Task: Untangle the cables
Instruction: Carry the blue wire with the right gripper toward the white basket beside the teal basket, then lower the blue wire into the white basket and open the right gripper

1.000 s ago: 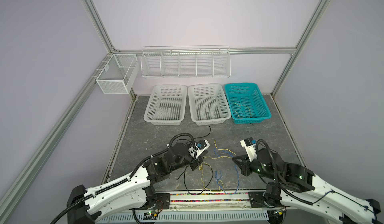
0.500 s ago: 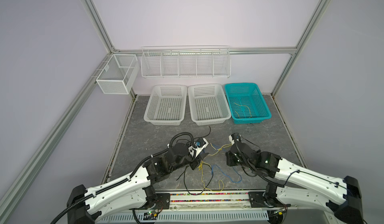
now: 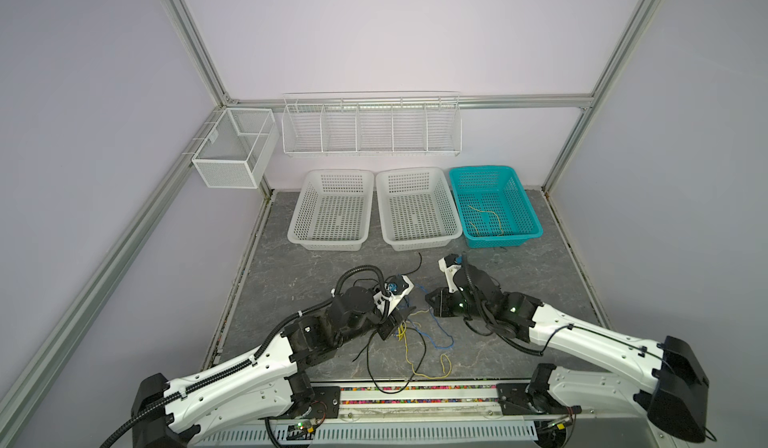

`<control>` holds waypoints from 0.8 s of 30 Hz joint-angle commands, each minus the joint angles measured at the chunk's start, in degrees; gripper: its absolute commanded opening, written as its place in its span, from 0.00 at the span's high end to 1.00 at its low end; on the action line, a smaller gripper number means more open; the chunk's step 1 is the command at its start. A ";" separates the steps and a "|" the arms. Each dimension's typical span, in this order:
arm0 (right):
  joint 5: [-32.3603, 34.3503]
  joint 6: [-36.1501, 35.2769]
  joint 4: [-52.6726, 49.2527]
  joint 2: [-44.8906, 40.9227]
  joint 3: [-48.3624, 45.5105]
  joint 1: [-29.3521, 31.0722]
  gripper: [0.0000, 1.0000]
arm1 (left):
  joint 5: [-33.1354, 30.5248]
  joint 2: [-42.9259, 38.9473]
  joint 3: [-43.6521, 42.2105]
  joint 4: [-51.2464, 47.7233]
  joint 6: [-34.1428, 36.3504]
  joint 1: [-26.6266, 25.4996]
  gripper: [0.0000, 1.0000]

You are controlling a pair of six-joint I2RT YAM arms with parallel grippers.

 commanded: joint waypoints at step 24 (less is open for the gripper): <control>10.95 -13.16 -29.94 37.63 57.81 -20.80 0.94 | -48.00 -15.75 -4.60 -1.02 -5.07 0.41 0.02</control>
